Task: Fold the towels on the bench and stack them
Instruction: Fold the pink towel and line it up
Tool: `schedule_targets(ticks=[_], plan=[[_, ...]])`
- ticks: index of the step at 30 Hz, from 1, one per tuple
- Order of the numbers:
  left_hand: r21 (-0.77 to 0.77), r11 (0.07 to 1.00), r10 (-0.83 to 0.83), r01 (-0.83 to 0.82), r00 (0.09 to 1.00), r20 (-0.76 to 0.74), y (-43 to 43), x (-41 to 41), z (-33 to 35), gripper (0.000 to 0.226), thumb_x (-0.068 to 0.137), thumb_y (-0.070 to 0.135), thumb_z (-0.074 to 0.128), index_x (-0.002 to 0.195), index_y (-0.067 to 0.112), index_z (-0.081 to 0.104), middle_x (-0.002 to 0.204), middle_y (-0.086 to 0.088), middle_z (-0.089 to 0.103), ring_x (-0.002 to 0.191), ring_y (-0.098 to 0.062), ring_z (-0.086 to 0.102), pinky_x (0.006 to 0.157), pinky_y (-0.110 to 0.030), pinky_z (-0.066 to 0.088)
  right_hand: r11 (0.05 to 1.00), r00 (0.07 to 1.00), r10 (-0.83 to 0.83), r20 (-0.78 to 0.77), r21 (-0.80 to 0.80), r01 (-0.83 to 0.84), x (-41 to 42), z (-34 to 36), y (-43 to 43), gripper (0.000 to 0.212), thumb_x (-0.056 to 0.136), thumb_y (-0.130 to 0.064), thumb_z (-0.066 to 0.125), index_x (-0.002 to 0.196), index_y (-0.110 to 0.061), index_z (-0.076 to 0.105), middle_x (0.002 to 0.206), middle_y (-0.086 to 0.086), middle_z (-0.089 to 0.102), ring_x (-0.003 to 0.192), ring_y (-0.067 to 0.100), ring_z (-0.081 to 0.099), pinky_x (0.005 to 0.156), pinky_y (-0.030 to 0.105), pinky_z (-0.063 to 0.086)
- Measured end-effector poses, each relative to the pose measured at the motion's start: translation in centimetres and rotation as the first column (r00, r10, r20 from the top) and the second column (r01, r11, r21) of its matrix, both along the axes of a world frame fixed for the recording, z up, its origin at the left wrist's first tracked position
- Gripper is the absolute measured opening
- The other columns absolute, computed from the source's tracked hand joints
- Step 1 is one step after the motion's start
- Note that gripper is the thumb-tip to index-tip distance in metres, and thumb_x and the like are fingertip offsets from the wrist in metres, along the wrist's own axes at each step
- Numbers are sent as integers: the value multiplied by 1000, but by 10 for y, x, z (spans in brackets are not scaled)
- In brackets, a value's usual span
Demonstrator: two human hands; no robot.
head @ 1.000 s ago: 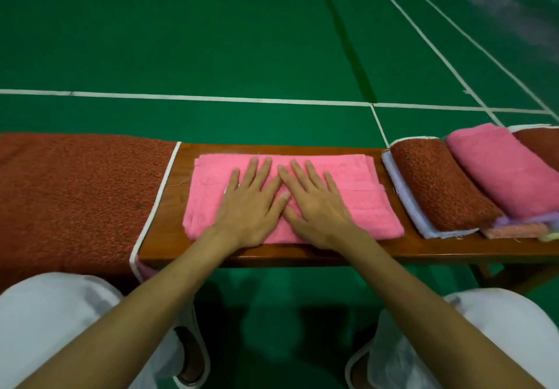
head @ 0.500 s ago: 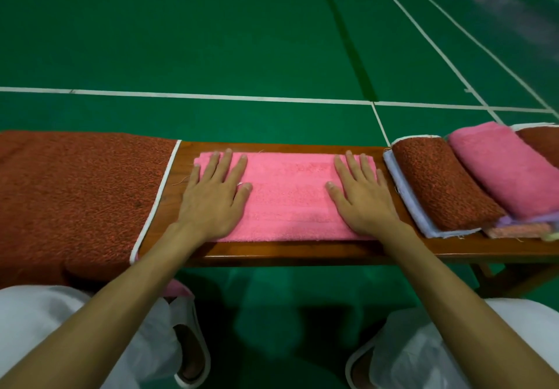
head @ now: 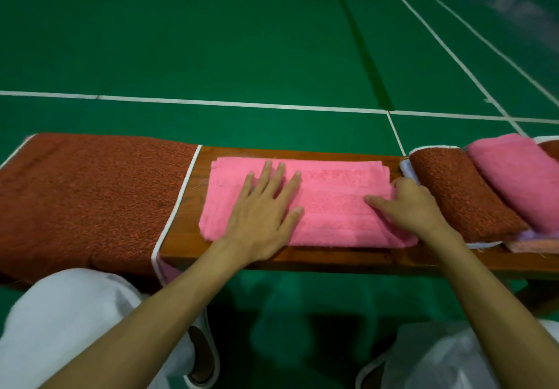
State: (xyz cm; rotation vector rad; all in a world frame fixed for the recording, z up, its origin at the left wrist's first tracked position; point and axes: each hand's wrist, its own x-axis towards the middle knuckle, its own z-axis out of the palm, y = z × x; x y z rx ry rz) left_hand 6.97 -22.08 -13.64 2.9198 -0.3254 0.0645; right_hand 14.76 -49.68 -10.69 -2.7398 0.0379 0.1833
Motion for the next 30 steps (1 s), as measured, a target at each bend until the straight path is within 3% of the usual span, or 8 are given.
schedule_targets(ticks=[3,6,9,12,15,20,27,30], plan=[[27,1000,-15,16,999,-36,-8,2,-13,71,102,63,8,165,30,-3,171,-5,-11,157,-25,-19,128,-52,-7,994,999,-1,33,111,-3,-1,5,1,36,94,-39,70,73,-16,52,73,3,57,80,35,61,69,39,42],[-5,1000,-17,17,999,-46,-18,7,-14,72,102,64,10,165,30,-1,171,-5,-11,157,-25,-18,127,-48,-11,931,992,-77,101,363,36,0,11,-6,23,95,-25,69,91,-6,57,90,10,64,88,35,62,78,47,51],[-360,933,-44,11,996,-84,-29,9,-4,72,102,65,20,164,29,16,172,1,6,159,-18,1,128,-42,0,796,987,-155,48,597,96,-6,23,-13,16,99,-15,61,110,-11,51,109,4,58,102,23,57,82,40,48],[-881,429,21,-196,978,-208,-31,18,28,44,110,39,40,148,17,50,151,-6,51,131,-20,54,106,-31,50,689,979,-201,42,716,110,-9,38,-25,29,101,-7,57,129,-15,52,112,-6,56,99,8,55,77,25,47],[-889,79,9,-452,892,-453,-9,30,49,35,112,28,38,133,8,58,119,-22,70,82,-27,70,65,-36,61,658,973,-227,46,744,118,-4,48,-38,46,99,-7,59,143,-16,50,137,7,54,120,19,55,102,35,48],[-720,97,-139,-687,707,-693,19,25,41,40,113,31,32,135,9,57,113,-16,77,89,-31,77,64,-29,63,622,971,-239,8,769,147,4,59,-31,55,98,-9,60,149,-24,46,144,14,50,126,27,55,107,45,48],[-705,76,-218,-705,678,-702,26,21,41,60,107,58,25,138,15,54,120,-11,75,109,-33,73,78,-35,59,698,977,-122,172,715,-39,-4,74,53,58,99,-5,56,153,-22,41,146,5,49,127,16,54,109,38,48],[-680,84,-213,-728,654,-726,23,24,45,71,98,74,32,131,17,59,107,-7,79,98,-31,76,68,-32,61,650,977,173,123,731,-207,-21,73,100,67,101,-23,62,158,-29,27,140,-1,55,93,6,65,75,27,55]])
